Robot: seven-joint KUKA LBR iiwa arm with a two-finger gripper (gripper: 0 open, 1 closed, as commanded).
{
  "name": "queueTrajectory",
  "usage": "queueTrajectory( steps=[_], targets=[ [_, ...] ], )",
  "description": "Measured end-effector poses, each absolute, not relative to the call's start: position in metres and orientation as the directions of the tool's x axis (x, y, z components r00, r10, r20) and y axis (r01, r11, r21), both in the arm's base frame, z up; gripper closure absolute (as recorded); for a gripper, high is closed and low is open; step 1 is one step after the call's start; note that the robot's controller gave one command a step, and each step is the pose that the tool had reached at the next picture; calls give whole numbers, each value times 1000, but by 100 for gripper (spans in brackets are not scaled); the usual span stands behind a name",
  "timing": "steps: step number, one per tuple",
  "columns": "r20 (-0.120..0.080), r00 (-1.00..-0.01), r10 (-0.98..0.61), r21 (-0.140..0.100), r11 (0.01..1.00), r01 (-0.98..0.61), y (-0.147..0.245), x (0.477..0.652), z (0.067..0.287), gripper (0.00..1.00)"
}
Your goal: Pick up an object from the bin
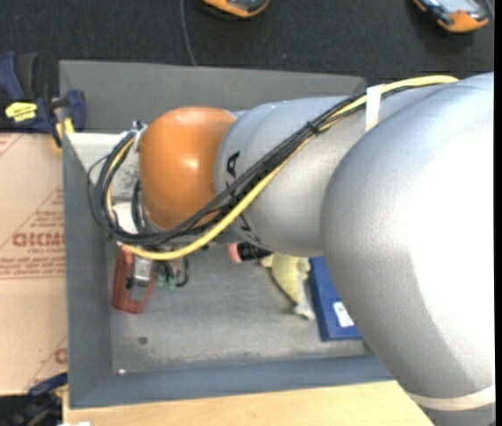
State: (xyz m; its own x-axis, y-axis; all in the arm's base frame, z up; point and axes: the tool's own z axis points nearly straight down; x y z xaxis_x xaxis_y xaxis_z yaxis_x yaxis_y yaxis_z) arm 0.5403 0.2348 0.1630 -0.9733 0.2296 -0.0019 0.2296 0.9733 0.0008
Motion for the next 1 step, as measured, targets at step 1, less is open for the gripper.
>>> queueTrajectory(
  steps=[1],
  targets=[
    [-3, -973, 229, 2, 973, 229, 235, 541, 202, 100]
  ],
)
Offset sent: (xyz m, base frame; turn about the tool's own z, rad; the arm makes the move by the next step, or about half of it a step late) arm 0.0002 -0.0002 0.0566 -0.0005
